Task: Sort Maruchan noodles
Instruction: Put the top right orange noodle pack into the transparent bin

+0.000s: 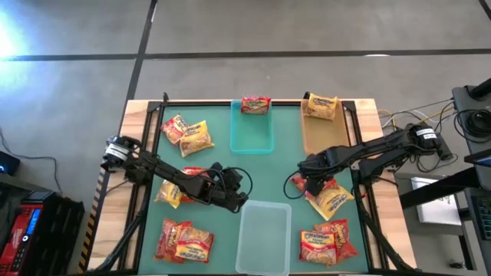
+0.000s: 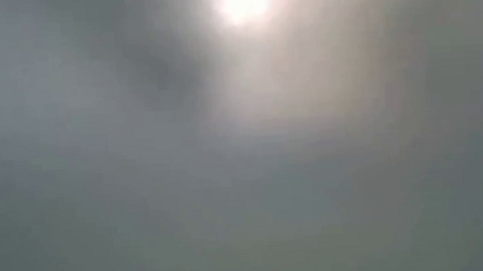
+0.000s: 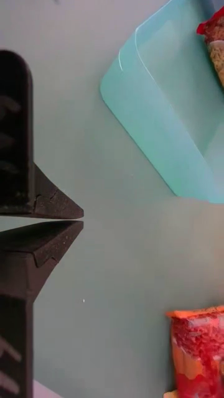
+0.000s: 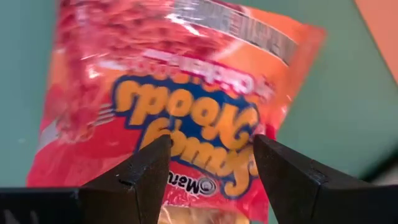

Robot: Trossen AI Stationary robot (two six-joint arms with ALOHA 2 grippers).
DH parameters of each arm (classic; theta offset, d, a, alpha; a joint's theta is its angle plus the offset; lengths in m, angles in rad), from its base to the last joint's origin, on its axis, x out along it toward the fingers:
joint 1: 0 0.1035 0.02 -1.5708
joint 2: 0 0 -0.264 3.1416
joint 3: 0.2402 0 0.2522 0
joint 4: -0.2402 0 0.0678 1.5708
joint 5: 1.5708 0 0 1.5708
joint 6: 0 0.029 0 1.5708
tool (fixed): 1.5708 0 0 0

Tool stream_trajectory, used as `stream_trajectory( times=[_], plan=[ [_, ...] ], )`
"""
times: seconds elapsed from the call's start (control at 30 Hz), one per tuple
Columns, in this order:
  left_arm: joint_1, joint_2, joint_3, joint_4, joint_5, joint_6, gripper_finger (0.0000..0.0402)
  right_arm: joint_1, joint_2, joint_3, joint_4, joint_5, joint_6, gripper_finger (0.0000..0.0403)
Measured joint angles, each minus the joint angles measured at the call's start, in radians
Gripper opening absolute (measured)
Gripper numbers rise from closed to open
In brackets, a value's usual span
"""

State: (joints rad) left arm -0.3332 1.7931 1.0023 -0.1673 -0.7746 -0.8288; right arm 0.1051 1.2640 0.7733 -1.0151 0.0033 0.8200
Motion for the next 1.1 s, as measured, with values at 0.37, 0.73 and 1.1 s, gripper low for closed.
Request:
stream_trajectory(
  times=[0.37,0.73,1.1],
  plan=[
    [0.000,0.000,0.000,0.002,0.000,0.000,0.0000,0.000,0.000,-0.009,0.554,-0.001,-0.426,0.0219],
    [0.000,0.000,0.000,0.003,0.000,0.001,0.0000,0.005,-0.008,0.124,0.431,-0.002,-0.132,0.0219],
    [0.000,0.001,0.000,0.003,0.000,0.008,0.0000,0.039,0.002,0.066,0.232,0.039,0.208,0.0219]
  ],
)
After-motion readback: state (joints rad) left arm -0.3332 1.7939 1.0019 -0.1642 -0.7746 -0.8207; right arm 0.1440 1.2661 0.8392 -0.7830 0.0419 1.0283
